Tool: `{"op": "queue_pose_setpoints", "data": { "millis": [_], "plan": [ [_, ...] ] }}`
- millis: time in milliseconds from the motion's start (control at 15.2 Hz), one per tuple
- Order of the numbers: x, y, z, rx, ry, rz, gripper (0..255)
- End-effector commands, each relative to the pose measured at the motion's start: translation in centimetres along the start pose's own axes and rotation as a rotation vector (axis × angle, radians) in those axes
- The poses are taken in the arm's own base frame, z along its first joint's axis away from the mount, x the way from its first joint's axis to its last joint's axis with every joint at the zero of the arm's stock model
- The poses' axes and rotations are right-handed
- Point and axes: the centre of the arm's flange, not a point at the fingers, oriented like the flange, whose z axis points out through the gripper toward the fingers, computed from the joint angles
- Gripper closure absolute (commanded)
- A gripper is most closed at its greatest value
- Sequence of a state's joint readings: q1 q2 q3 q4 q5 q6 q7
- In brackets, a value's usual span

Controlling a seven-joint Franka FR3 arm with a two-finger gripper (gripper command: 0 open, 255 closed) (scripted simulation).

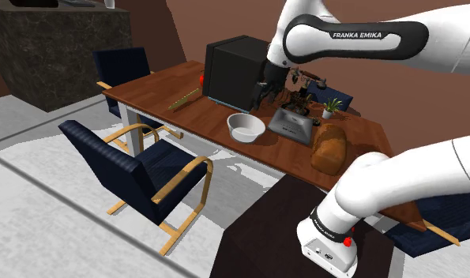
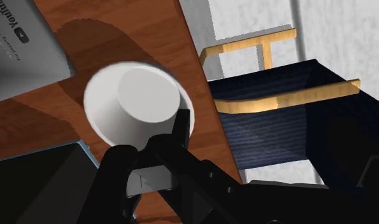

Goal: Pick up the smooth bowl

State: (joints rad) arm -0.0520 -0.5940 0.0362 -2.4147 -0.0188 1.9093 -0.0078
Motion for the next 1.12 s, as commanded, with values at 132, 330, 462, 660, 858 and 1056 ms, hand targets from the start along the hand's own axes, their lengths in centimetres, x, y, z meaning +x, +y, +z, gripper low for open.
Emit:
{"op": "queue_pose_setpoints", "data": {
  "millis": [132,330,462,660,858,1056],
  "plan": [
    [3.1,0.8,4.4,-0.029,0.006,0.021,0],
    [5.4,1.2,7.5,-0.050,0.009,0.038,0],
    [6.9,1.5,9.6,-0.064,0.011,0.048,0],
    [9.2,2.0,12.7,-0.085,0.014,0.064,0],
    [11.5,2.7,15.8,-0.107,0.016,0.080,0],
    [13.8,3.5,18.9,-0.128,0.019,0.097,0]
  ]
}}
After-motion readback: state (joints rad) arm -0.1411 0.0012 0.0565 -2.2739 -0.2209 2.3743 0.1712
